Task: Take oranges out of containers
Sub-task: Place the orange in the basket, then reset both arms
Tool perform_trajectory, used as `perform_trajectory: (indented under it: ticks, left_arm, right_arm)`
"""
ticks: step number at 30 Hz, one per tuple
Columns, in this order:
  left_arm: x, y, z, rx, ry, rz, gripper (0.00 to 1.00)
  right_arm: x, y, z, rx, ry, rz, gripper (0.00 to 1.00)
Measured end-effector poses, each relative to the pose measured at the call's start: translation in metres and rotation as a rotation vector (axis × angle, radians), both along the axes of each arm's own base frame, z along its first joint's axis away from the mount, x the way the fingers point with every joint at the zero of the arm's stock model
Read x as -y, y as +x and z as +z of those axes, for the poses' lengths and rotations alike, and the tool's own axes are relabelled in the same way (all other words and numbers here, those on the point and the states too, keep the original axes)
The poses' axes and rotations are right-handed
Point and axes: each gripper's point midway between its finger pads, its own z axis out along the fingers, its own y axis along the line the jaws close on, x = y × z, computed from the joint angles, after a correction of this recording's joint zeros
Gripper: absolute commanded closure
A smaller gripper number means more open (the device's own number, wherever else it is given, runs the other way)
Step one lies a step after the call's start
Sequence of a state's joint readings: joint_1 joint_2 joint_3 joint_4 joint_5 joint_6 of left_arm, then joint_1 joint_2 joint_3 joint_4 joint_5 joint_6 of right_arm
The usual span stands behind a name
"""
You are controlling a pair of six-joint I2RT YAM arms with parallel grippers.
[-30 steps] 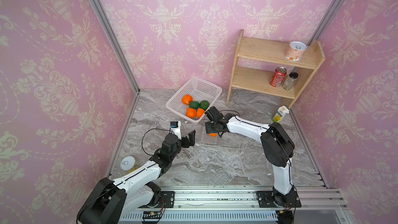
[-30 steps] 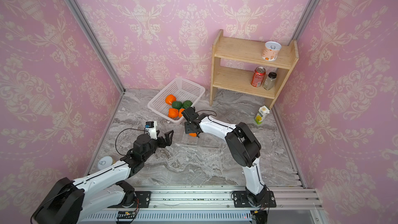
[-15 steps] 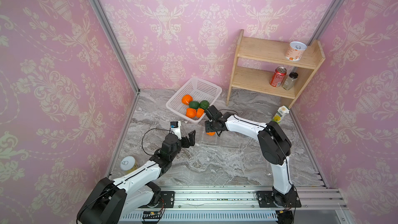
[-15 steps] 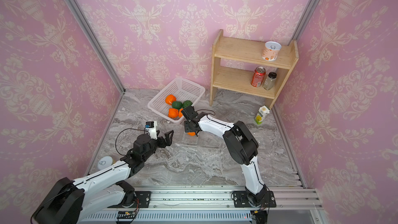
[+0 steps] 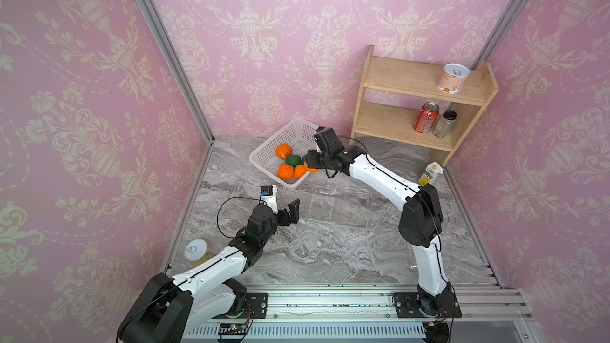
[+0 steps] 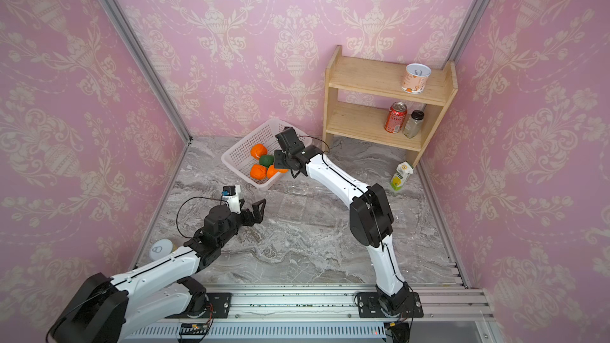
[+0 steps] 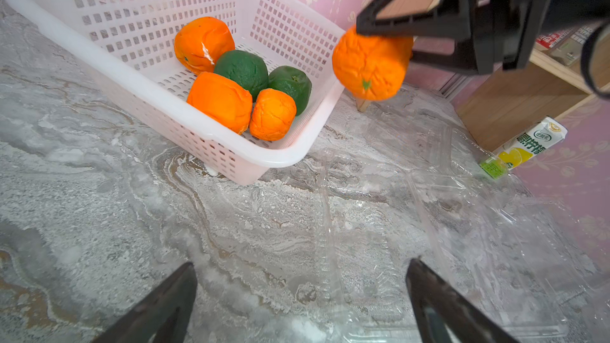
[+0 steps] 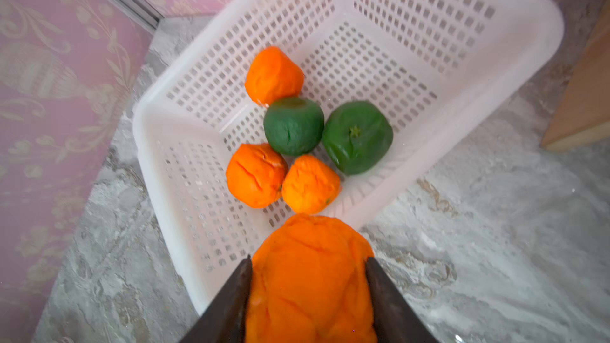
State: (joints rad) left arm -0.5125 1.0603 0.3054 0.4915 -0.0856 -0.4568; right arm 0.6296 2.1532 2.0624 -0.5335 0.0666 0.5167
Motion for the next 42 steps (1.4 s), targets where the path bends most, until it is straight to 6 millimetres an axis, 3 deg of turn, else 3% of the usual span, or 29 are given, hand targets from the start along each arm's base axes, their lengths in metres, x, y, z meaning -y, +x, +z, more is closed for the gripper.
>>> perform_trajectory:
  ticks: [4, 5, 7, 8, 11, 16, 22, 30, 33, 35, 42]
  left_arm:
    - [0.000, 0.000, 0.000, 0.000, 0.000, 0.001, 0.01]
    - [0.000, 0.000, 0.000, 0.000, 0.000, 0.001, 0.01]
    - [0.000, 0.000, 0.000, 0.000, 0.001, 0.001, 0.01]
    - [0.000, 0.000, 0.000, 0.000, 0.000, 0.001, 0.01]
    - [0.000, 0.000, -0.001, -0.002, 0.001, 0.001, 0.01]
    - [0.000, 0.001, -0.006, -0.017, 0.010, 0.002, 0.01]
    - [0.000, 0.001, -0.009, -0.025, 0.014, 0.002, 0.01]
    - [-0.002, 0.002, -0.009, -0.024, 0.013, 0.007, 0.01]
    - [-0.002, 0.002, -0.009, -0.024, 0.013, 0.007, 0.01]
    - [-0.002, 0.002, -0.008, -0.022, 0.012, 0.006, 0.01]
    - [-0.001, 0.002, -0.006, -0.015, 0.007, 0.005, 0.01]
  right_arm:
    - [-0.006, 0.045, 0.013, 0.043, 0.060, -0.015, 0.43]
    - [-0.007, 0.056, 0.010, 0.044, 0.074, -0.017, 0.33]
    - [-0.005, 0.076, 0.001, 0.039, 0.102, -0.027, 0.04]
    - [-0.004, 0.085, -0.005, 0.037, 0.116, -0.029, 0.00]
    - [0.006, 0.103, -0.030, 0.000, 0.143, -0.042, 0.00]
    - [0.031, 0.102, -0.052, -0.065, 0.103, -0.072, 0.00]
    - [0.050, 0.057, -0.044, -0.076, -0.032, -0.057, 0.00]
    - [0.086, -0.061, -0.003, 0.048, -0.179, -0.025, 0.00]
    - [0.125, -0.095, 0.006, 0.111, -0.217, -0.077, 0.00]
    - [0.165, -0.115, 0.005, 0.146, -0.258, -0.143, 0.00]
    - [0.292, -0.156, -0.034, 0.171, -0.367, -0.388, 0.00]
